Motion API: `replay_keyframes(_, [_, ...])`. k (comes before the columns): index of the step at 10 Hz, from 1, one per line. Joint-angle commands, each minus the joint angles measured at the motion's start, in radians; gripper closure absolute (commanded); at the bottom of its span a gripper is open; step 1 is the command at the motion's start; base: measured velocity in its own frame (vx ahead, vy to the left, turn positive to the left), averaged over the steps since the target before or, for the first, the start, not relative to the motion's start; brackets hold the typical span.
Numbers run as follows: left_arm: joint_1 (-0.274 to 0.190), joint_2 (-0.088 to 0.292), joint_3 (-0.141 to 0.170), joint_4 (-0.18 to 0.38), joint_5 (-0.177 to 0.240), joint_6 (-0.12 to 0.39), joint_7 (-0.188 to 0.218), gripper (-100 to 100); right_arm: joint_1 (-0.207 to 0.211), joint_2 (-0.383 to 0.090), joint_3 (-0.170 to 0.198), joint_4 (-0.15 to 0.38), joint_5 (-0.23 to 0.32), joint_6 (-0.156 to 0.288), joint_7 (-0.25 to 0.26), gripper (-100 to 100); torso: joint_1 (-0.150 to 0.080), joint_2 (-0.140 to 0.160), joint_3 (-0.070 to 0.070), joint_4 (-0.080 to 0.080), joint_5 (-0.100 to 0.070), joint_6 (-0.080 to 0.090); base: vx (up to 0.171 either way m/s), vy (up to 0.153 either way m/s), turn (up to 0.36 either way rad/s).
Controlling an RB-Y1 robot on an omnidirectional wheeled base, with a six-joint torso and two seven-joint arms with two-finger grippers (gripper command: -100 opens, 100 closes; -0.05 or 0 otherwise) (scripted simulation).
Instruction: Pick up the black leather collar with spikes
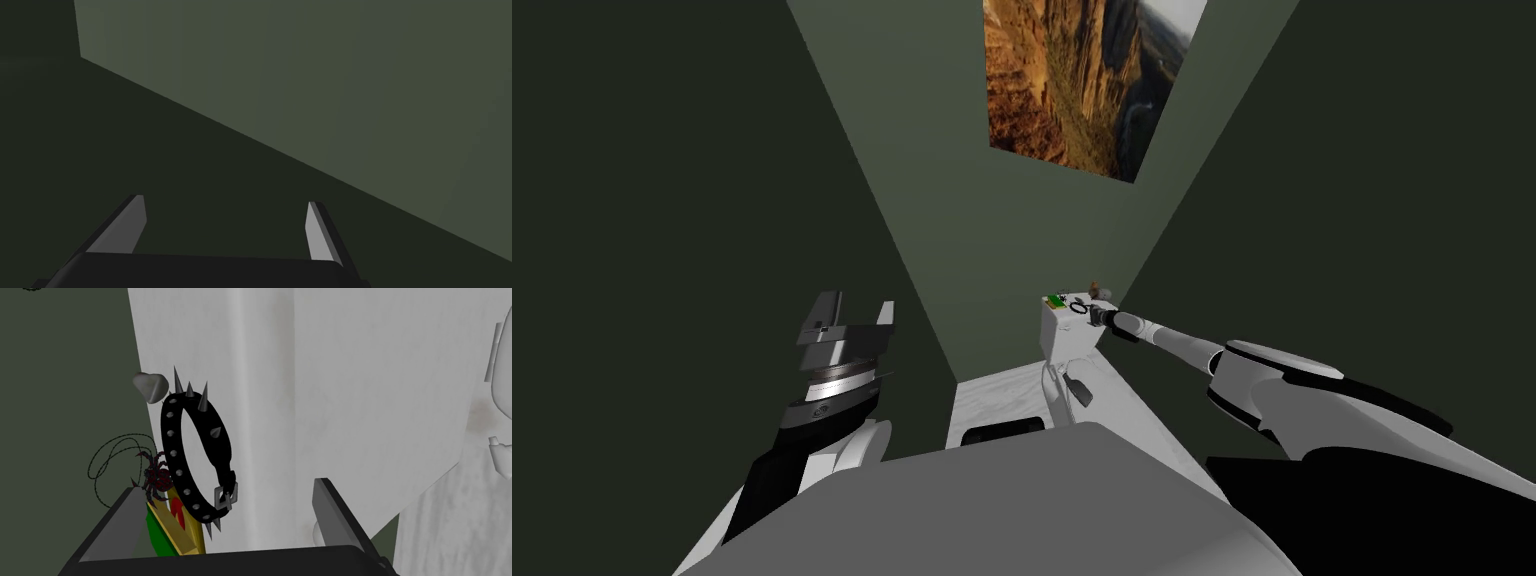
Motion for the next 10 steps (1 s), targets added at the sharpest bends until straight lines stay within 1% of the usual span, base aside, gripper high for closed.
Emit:
replay_keyframes(1, [0.000, 0.000, 0.000, 0.000, 0.000, 0.000, 0.000, 0, -0.020, -0.009, 0.042, -0.028, 0.038, 0.013, -0.050, -100, 0.000, 0.000, 0.000, 0.000, 0.000, 0.000, 0.116, 0.021, -0.053])
replay_keyframes(2, [0.000, 0.000, 0.000, 0.000, 0.000, 0.000, 0.000, 0, -0.020, -0.009, 0.042, -0.028, 0.038, 0.013, -0.050, -100, 0.000, 0.001, 0.001, 0.000, 0.000, -0.001, 0.049, 0.011, 0.034])
replay_keyframes(3, [0.000, 0.000, 0.000, 0.000, 0.000, 0.000, 0.000, 0, -0.032, 0.004, 0.052, -0.049, 0.051, 0.013, -0.044, -100, 0.000, 0.005, 0.003, 0.001, 0.000, -0.001, 0.072, 0.015, -0.263])
replay_keyframes(4, [0.000, 0.000, 0.000, 0.000, 0.000, 0.000, 0.000, 0, -0.037, 0.011, 0.057, -0.060, 0.057, 0.013, -0.042, -100, 0.000, 0.005, 0.003, 0.001, 0.000, 0.001, 0.114, 0.030, -0.304])
replay_keyframes(5, [0.000, 0.000, 0.000, 0.000, 0.000, 0.000, 0.000, 0, -0.027, -0.006, 0.057, -0.067, 0.055, 0.017, -0.049, -100, 0.001, 0.004, 0.002, 0.001, 0.000, 0.000, 0.052, 0.019, -0.047])
replay_keyframes(6, [0.000, 0.000, 0.000, 0.000, 0.000, 0.000, 0.000, 0, -0.029, -0.007, 0.061, -0.070, 0.059, 0.019, -0.058, 100, 0.000, 0.006, 0.003, 0.001, 0.000, -0.001, 0.008, 0.003, 0.010])
replay_keyframes(10, [0.000, 0.000, 0.000, 0.000, 0.000, 0.000, 0.000, 0, -0.029, -0.007, 0.061, -0.070, 0.058, 0.019, -0.058, 100, -0.001, 0.009, 0.005, 0.002, 0.000, -0.001, 0.000, 0.000, 0.000])
